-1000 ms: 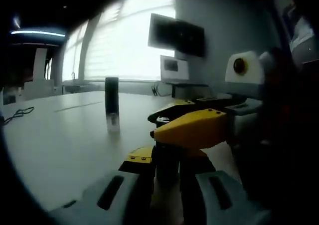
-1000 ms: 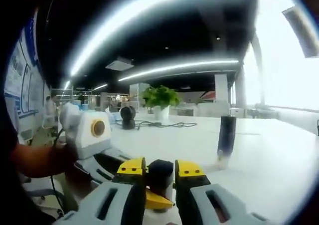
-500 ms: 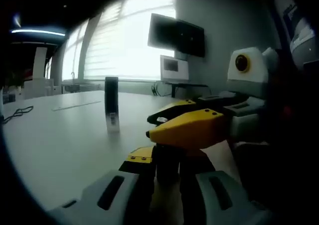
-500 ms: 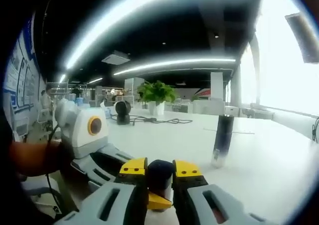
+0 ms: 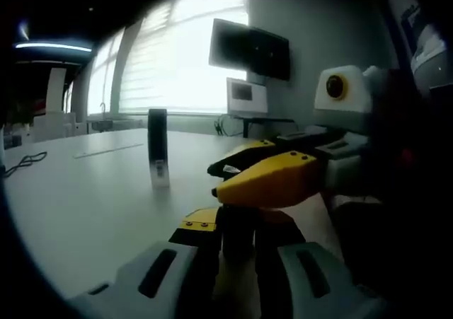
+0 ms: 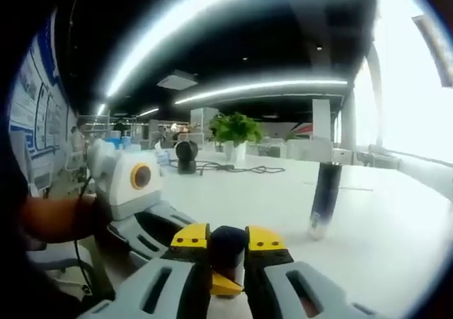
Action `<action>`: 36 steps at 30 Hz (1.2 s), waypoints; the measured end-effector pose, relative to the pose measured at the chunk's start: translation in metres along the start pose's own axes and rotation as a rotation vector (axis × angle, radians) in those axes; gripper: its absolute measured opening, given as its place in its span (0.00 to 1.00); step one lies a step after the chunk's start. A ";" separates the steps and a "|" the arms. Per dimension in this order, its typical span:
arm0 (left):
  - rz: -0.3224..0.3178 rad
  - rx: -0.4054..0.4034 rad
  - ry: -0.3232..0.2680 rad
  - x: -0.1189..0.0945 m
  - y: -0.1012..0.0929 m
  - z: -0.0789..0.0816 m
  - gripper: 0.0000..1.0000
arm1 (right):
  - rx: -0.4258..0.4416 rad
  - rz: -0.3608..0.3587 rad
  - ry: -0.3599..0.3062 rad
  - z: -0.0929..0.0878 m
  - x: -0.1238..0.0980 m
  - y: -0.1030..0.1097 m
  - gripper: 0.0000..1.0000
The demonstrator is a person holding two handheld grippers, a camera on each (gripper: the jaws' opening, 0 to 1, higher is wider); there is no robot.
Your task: Pick up cosmetic bottle twist off cap place on table pick up cap screw tight cap place on table
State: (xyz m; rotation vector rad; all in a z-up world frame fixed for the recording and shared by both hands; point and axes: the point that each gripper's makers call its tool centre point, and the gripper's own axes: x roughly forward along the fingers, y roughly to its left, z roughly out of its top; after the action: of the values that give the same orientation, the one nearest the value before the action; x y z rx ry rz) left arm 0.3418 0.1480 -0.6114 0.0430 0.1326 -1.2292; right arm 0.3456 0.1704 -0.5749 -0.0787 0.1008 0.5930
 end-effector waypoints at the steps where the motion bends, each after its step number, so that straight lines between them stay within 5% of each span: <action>1: 0.000 0.003 0.000 0.000 0.000 0.000 0.09 | -0.003 0.008 0.000 0.000 0.000 0.000 0.11; 36: -0.021 0.003 0.010 0.000 -0.003 -0.003 0.09 | -0.014 0.505 -0.080 0.000 -0.003 0.006 0.12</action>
State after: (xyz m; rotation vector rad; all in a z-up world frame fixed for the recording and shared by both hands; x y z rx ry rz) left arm 0.3389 0.1472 -0.6141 0.0502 0.1402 -1.2502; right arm 0.3395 0.1739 -0.5748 -0.0427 0.0377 1.1000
